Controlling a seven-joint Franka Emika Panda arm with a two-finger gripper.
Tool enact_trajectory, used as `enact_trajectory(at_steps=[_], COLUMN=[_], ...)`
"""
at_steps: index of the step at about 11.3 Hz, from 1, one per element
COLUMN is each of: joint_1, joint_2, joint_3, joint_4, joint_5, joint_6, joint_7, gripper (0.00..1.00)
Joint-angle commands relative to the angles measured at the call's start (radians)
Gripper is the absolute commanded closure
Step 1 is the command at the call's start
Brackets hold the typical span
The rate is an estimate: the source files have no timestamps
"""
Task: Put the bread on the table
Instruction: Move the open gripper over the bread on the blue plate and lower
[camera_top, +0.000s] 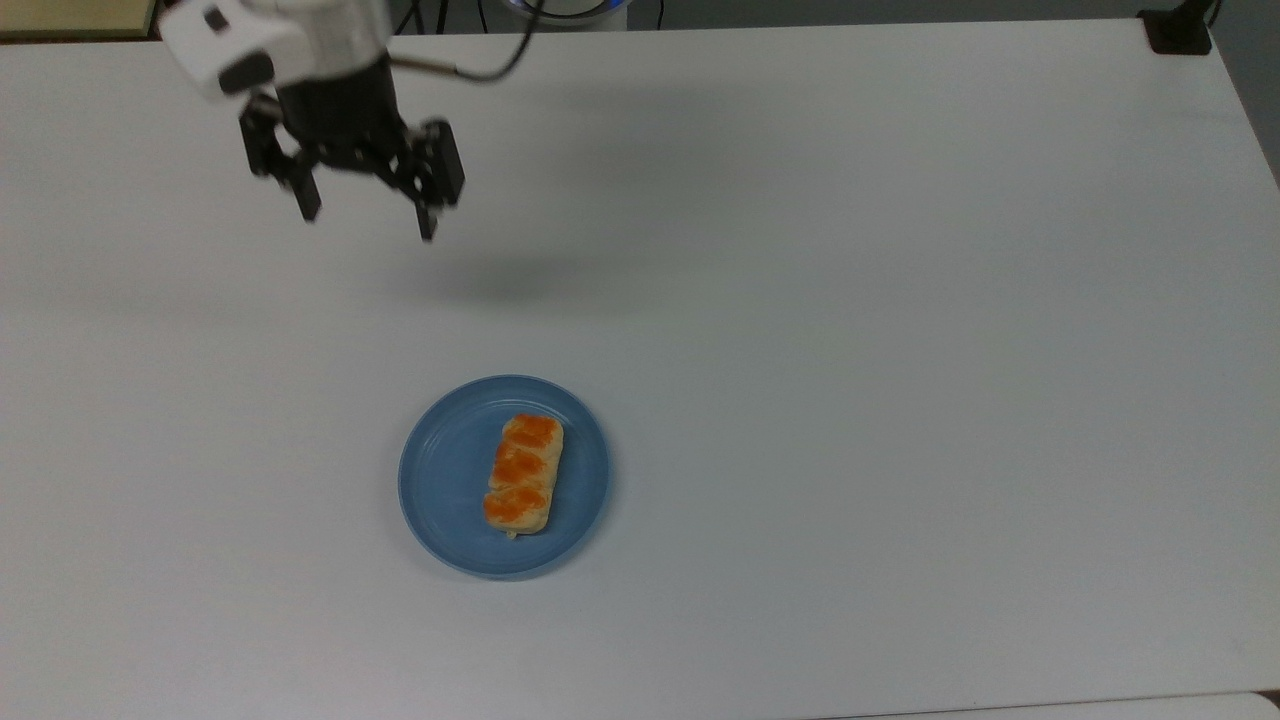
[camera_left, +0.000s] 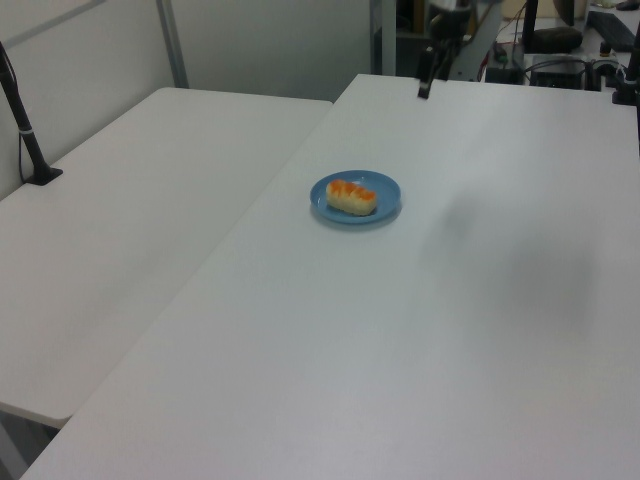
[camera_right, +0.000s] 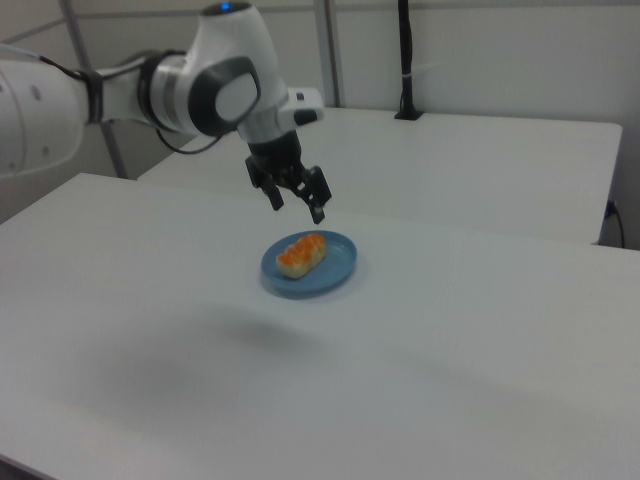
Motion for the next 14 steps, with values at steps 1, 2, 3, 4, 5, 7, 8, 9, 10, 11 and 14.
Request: enact_trajectory(at_steps=[1, 2, 3, 4, 5, 7, 8, 9, 10, 11, 14], joint_1=[0.050, 0.067, 0.081, 0.082, 0.099, 0.108, 0.113, 0.119, 0.131, 0.135, 0.130], joint_2=[0.115, 0.148, 0.172, 0.196, 0.218, 0.259, 0.279, 0.300, 0.311, 0.327, 0.360], joint_3=[-0.007, -0.007, -0.007, -0.007, -0.006, -0.003, -0.001, 0.000, 0.000, 0.000, 0.031], joint_4=[-0.004, -0.004, -0.010, -0.015, -0.015, -0.010, -0.009, -0.007, -0.007, -0.007, 0.008], joint_5=[0.005, -0.004, -0.046, -0.080, -0.094, -0.094, -0.097, -0.101, -0.102, -0.110, -0.133], joint_6=[0.186, 0.255, 0.309, 0.353, 0.384, 0.413, 0.432, 0.444, 0.456, 0.472, 0.504], joint_7=[0.196, 0.246, 0.292, 0.342, 0.361, 0.399, 0.433, 0.441, 0.441, 0.440, 0.464], gripper=[0.02, 0.02, 0.02, 0.02, 0.02, 0.02, 0.02, 0.01, 0.00, 0.00, 0.09])
